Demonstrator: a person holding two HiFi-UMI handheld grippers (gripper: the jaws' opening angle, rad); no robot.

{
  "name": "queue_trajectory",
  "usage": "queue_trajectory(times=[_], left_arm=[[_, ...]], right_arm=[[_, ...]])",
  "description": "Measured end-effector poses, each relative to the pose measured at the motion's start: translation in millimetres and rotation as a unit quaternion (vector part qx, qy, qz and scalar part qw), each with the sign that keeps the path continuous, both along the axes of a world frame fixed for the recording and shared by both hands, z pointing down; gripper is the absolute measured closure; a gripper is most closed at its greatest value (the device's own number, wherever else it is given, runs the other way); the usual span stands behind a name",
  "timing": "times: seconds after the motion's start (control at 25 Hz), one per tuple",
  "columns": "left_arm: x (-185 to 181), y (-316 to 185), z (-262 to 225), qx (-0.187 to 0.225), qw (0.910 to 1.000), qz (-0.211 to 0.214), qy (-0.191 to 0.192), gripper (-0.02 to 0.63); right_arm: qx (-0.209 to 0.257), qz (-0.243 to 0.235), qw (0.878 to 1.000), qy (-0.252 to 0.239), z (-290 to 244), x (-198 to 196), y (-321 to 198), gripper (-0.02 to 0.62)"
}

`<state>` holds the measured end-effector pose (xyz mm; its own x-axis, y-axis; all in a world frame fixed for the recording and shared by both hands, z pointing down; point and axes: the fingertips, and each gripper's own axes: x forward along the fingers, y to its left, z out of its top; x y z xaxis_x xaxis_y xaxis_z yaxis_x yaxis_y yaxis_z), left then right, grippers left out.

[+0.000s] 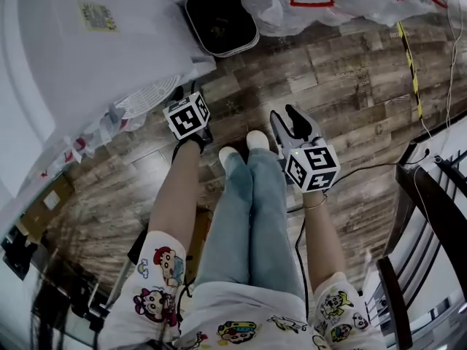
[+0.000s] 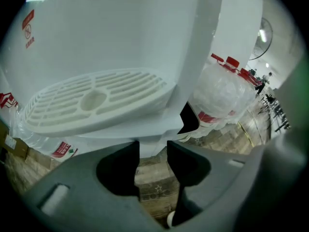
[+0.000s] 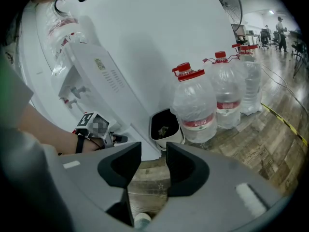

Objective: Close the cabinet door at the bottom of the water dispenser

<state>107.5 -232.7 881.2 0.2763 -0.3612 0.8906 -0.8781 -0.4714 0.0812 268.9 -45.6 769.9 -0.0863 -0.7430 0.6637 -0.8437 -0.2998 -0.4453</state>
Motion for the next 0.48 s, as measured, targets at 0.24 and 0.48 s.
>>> queue_trajectory(times=[0.24, 0.48], left_arm=[[13, -10, 1, 0.012, 0.9998, 0.017, -0.001, 0.43], [17, -9, -1, 0.015, 0.9998, 0.016, -0.003, 0.43]], right_arm=[[0.001, -0.001, 1.0, -0.003, 3, 4, 1, 0.437], [0.004, -0.003, 1.0, -0.003, 1, 10, -1, 0.437]])
